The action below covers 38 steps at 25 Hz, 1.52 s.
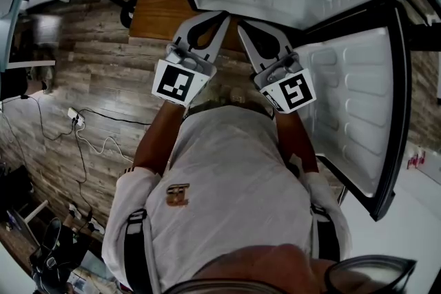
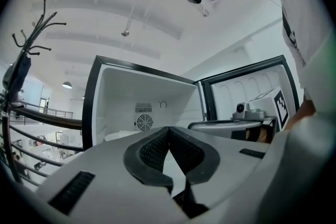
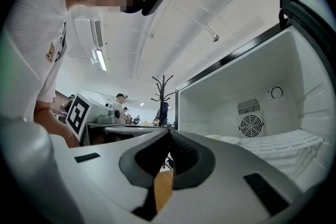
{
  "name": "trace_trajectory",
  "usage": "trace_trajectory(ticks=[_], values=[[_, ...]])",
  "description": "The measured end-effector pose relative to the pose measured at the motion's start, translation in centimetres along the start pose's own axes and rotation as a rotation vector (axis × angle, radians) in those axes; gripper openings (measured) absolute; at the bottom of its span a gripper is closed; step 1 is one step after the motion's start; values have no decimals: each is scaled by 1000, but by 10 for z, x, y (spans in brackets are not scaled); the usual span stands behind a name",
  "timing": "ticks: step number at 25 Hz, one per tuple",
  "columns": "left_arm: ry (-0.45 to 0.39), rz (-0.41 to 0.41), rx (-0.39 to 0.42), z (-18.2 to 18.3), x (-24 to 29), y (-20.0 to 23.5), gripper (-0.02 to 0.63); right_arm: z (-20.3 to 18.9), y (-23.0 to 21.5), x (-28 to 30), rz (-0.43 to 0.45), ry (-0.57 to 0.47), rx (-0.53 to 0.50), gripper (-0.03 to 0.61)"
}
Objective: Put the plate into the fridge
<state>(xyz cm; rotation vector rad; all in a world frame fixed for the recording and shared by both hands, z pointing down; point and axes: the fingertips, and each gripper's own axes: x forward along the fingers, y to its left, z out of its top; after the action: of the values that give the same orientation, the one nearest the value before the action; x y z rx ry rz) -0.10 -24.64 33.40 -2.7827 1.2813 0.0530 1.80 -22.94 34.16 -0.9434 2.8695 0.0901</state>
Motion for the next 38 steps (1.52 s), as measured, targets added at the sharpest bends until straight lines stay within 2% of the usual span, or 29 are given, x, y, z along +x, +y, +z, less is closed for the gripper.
trace_trajectory(ticks=[7,38], values=[[9,-10,-29,-6,-5,-4,18,-2,1,-2,3,7,-2,32],[2,-18,-20,-4,-11,-10,18,0,1,-5,-14,9,-12,32]])
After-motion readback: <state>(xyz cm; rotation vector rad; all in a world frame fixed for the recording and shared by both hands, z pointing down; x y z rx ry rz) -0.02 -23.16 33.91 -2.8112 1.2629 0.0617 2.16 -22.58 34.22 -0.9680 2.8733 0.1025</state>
